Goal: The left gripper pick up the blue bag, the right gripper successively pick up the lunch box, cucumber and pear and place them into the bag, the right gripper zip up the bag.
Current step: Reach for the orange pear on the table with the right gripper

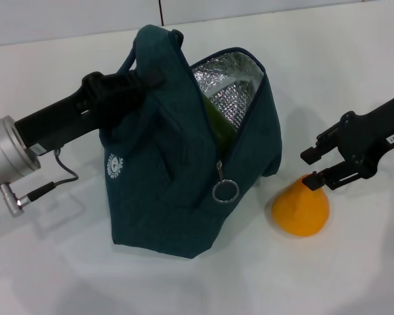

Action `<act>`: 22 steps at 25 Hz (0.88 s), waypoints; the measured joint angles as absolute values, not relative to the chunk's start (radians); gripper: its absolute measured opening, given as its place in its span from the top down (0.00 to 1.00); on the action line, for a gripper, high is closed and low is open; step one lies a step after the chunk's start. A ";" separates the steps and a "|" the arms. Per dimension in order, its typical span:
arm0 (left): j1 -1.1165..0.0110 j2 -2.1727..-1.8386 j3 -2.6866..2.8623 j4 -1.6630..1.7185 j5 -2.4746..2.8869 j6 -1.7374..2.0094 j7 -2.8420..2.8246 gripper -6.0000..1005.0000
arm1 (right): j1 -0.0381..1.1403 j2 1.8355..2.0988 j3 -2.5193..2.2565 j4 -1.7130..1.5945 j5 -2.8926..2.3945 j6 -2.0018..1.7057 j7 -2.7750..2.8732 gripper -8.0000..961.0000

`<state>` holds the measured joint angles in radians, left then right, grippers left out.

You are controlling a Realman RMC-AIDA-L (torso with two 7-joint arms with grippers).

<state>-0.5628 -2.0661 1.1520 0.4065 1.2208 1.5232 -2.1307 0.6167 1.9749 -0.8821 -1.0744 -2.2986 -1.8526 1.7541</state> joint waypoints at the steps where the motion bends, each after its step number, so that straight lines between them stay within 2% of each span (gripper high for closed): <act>1: -0.563 -2.066 1.152 0.406 1.221 1.523 -2.131 0.94 | 0.617 1.975 -0.882 -1.074 -2.299 -1.852 1.754 0.43; 4: -0.563 -2.066 1.152 0.407 1.221 1.523 -2.131 0.94 | 0.618 1.976 -0.882 -1.074 -2.299 -1.850 1.754 0.43; 9: -0.563 -2.066 1.152 0.407 1.220 1.523 -2.131 0.94 | 0.621 1.976 -0.882 -1.071 -2.305 -1.847 1.755 0.67; 14: -0.563 -2.063 1.152 0.407 1.219 1.523 -2.131 0.94 | 0.624 1.977 -0.906 -1.070 -2.314 -1.840 1.774 0.78; 22: -0.564 -2.059 1.152 0.408 1.219 1.523 -2.131 0.94 | 0.631 1.974 -0.920 -1.073 -2.315 -1.843 1.791 0.81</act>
